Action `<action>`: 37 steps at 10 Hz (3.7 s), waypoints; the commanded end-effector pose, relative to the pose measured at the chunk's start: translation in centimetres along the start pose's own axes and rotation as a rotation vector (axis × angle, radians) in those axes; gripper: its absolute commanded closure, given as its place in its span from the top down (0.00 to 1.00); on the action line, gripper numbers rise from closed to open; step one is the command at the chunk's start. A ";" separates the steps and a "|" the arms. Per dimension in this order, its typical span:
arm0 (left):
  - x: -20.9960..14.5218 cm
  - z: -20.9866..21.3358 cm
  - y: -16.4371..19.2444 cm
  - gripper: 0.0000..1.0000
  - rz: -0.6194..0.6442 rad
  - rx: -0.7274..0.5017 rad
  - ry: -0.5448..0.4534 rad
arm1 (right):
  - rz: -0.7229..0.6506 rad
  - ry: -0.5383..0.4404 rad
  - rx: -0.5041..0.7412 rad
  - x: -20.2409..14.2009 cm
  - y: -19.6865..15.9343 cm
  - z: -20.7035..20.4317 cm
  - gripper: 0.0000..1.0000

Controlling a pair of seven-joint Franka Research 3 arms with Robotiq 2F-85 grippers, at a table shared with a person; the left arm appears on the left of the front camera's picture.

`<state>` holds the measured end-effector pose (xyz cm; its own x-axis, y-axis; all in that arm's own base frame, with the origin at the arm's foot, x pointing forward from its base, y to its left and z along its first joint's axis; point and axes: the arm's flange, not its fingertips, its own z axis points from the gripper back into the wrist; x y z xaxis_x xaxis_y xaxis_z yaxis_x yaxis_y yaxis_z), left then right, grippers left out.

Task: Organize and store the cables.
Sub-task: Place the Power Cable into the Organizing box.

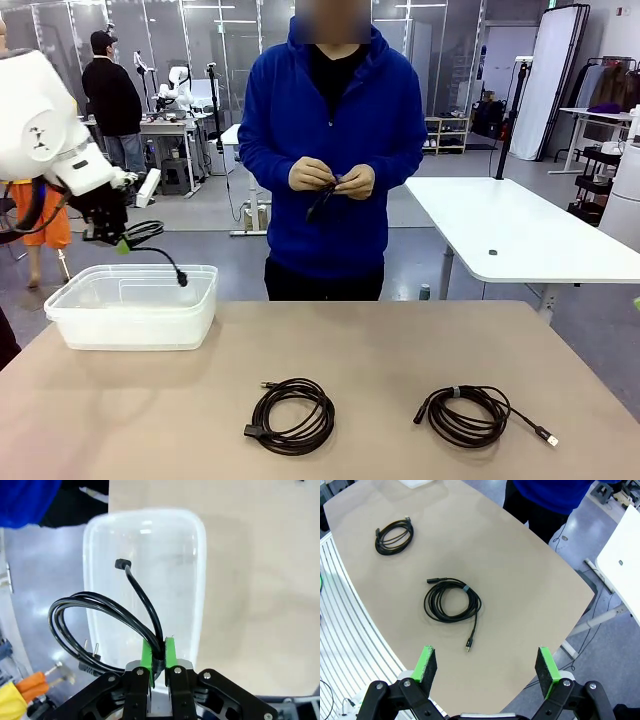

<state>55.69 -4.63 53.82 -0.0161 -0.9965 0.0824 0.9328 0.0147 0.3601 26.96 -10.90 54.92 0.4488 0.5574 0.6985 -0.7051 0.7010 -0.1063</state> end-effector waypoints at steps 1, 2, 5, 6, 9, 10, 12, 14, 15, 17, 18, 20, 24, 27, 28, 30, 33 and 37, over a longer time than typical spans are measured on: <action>-1.6 -1.0 -0.2 0.12 0.069 -0.035 -0.005 | 0.015 -0.003 0.005 -0.2 0.0 0.1 1.00; -2.3 -1.7 -0.2 0.12 0.095 -0.060 0.013 | 0.015 -0.003 0.005 -0.2 0.0 0.1 1.00; -4.2 -4.6 0.9 0.12 0.191 -0.141 0.020 | 0.015 -0.003 0.005 -0.2 0.0 0.1 1.00; -4.9 -5.8 1.4 0.12 0.234 -0.189 0.048 | 0.015 -0.003 0.005 -0.2 0.0 0.1 1.00; -6.7 -10.0 3.5 0.12 0.378 -0.331 0.084 | 0.015 -0.003 0.005 -0.2 0.0 0.1 1.00; -6.7 -11.7 4.7 0.12 0.422 -0.359 0.069 | 0.015 -0.003 0.005 -0.2 0.0 0.1 1.00; -6.0 -13.6 5.3 0.18 0.458 -0.412 0.123 | 0.015 -0.003 0.005 -0.2 0.0 0.1 1.00; -6.2 -13.8 5.7 0.46 0.490 -0.403 0.131 | 0.015 -0.003 0.005 -0.2 0.0 0.1 1.00; -6.4 -13.6 5.5 0.58 0.499 -0.402 0.138 | 0.015 -0.003 0.005 -0.2 0.0 0.1 1.00; -6.4 -13.4 5.3 0.88 0.509 -0.402 0.146 | 0.015 -0.003 0.005 -0.2 0.0 0.1 1.00; -6.3 -13.5 5.3 1.00 0.510 -0.398 0.146 | 0.015 -0.003 0.005 -0.2 0.0 0.1 1.00; -6.5 -13.5 5.4 1.00 0.520 -0.384 0.139 | 0.015 -0.003 0.005 -0.2 0.0 0.1 1.00; -6.5 -13.0 5.1 1.00 0.542 -0.381 0.137 | 0.015 -0.003 0.005 -0.2 0.0 0.1 1.00; -6.6 -13.5 5.2 1.00 0.513 -0.383 0.128 | 0.015 -0.003 0.005 -0.2 0.0 0.1 1.00; -6.6 -13.5 5.2 1.00 0.513 -0.383 0.128 | 0.015 -0.003 0.005 -0.2 0.0 0.1 1.00; -6.6 -13.5 5.2 1.00 0.513 -0.383 0.128 | 0.015 -0.003 0.005 -0.2 0.0 0.1 1.00; -6.6 -13.5 5.2 1.00 0.513 -0.383 0.128 | 0.015 -0.003 0.005 -0.2 0.0 0.1 1.00; -6.6 -13.5 5.2 1.00 0.513 -0.383 0.128 | 0.015 -0.003 0.005 -0.2 0.0 0.1 1.00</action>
<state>65.48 0.65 42.66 0.4940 -0.8686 0.0383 0.8689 0.4917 -0.0571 26.94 -10.92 54.93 0.4491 0.5561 0.6993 -0.7048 0.7015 -0.1052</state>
